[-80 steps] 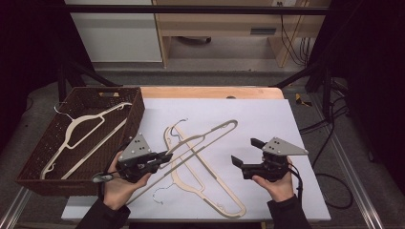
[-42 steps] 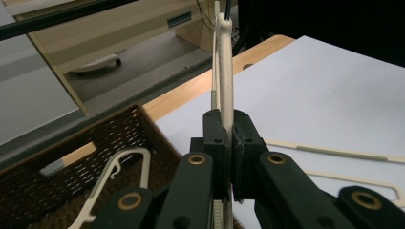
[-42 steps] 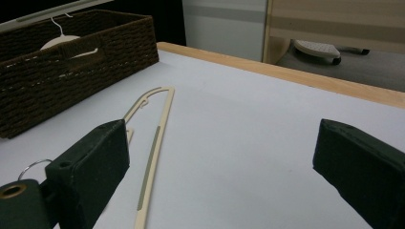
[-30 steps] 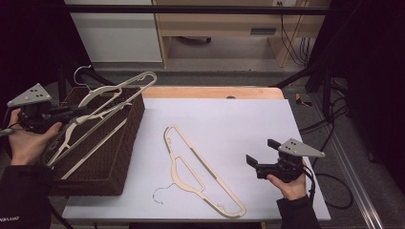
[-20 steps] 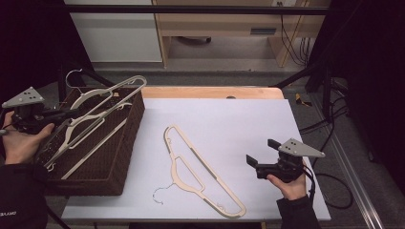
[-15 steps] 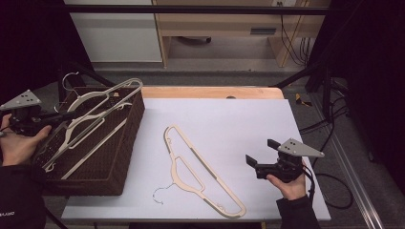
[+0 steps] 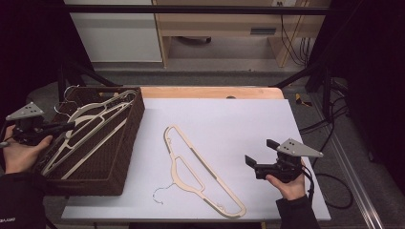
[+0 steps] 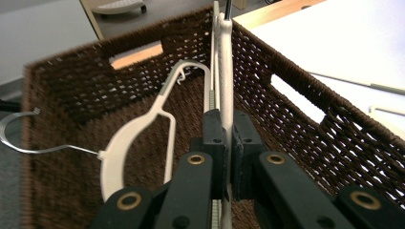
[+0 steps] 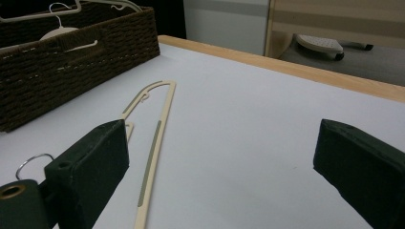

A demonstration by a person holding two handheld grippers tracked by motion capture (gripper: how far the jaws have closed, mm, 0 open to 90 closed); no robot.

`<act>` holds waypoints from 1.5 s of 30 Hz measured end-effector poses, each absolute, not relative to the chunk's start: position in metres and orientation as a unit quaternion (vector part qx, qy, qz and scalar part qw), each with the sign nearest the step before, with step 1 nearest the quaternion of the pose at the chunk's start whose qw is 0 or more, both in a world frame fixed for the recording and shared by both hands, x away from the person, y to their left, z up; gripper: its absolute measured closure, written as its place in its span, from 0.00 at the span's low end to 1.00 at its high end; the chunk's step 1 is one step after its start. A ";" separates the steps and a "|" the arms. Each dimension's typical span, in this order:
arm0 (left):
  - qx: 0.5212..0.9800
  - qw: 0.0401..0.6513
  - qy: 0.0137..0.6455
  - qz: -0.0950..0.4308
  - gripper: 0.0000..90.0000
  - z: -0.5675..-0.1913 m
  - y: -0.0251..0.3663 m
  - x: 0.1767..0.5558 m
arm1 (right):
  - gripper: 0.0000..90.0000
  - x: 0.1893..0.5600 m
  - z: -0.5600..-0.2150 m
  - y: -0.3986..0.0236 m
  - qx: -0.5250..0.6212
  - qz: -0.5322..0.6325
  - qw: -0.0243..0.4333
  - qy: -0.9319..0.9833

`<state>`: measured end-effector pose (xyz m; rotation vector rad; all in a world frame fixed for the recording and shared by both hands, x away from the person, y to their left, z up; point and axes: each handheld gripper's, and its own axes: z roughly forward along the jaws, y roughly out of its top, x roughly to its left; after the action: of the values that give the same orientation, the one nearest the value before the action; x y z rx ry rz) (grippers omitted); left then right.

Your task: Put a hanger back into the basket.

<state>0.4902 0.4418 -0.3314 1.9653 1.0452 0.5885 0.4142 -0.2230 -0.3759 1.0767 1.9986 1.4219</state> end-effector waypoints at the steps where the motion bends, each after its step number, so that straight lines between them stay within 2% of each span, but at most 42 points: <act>1: 0.777 0.408 0.418 0.233 0.96 -0.334 0.441 0.491 | 0.06 0.414 -0.376 -0.223 0.391 0.516 0.230 0.726; 14: 0.778 0.380 0.463 0.190 0.96 -0.372 0.433 0.499 | 0.06 0.414 -0.376 -0.221 0.391 0.517 0.230 0.726; 19: 0.768 0.362 0.495 0.186 0.94 -0.378 0.437 0.500 | 0.06 0.414 -0.376 -0.221 0.391 0.517 0.229 0.726; 22: 0.758 0.353 0.508 0.205 0.91 -0.379 0.441 0.497 | 0.06 0.414 -0.376 -0.221 0.391 0.517 0.229 0.726; 26: 0.734 0.370 0.520 0.233 0.77 -0.369 0.449 0.487 | 0.06 0.415 -0.377 -0.220 0.387 0.516 0.228 0.729; 33: 0.710 0.425 0.488 0.277 0.51 -0.342 0.447 0.464 | 0.05 0.415 -0.378 -0.218 0.389 0.516 0.227 0.729; 41: 0.695 0.491 0.440 0.288 0.24 -0.324 0.411 0.441 | 0.06 0.413 -0.375 -0.219 0.387 0.521 0.229 0.725; 45: 0.699 0.512 0.410 0.285 0.17 -0.319 0.385 0.431 | 0.06 0.412 -0.375 -0.220 0.384 0.522 0.230 0.726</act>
<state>0.4313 0.3854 -0.3193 1.6822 0.9875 0.6847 0.4124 -0.2197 -0.3749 1.0565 1.9974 1.4365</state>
